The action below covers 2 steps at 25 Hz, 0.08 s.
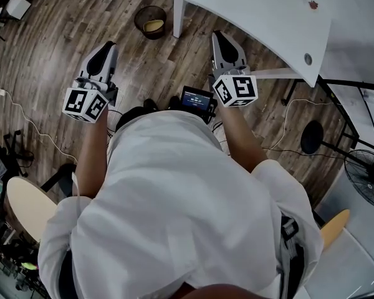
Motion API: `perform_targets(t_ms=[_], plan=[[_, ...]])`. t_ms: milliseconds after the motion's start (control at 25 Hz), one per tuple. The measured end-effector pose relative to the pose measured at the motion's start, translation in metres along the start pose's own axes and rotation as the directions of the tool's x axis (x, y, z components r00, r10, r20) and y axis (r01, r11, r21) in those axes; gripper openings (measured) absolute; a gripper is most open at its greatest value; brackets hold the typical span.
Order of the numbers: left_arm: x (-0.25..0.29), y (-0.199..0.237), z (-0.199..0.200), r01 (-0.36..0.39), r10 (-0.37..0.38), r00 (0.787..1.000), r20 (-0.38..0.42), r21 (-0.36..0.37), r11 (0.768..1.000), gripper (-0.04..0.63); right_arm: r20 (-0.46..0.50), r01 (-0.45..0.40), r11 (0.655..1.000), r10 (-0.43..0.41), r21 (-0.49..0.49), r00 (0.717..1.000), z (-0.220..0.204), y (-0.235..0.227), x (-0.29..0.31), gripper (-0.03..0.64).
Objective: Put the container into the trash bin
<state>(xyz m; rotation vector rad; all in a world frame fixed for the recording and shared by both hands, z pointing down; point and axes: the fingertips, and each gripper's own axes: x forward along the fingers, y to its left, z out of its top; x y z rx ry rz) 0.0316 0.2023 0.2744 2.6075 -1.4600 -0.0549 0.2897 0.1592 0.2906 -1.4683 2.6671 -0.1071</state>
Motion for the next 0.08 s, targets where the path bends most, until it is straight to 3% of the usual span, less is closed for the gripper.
perform_targets(t_ms=[80], plan=[[0.0008,0.0051,-0.001,-0.008,0.008,1.0,-0.003,-0.001,1.0,0.044,0.011,0.001,1.0,-0.001,-0.007,1.0,0.0012,-0.0034,0.0054,0.036]])
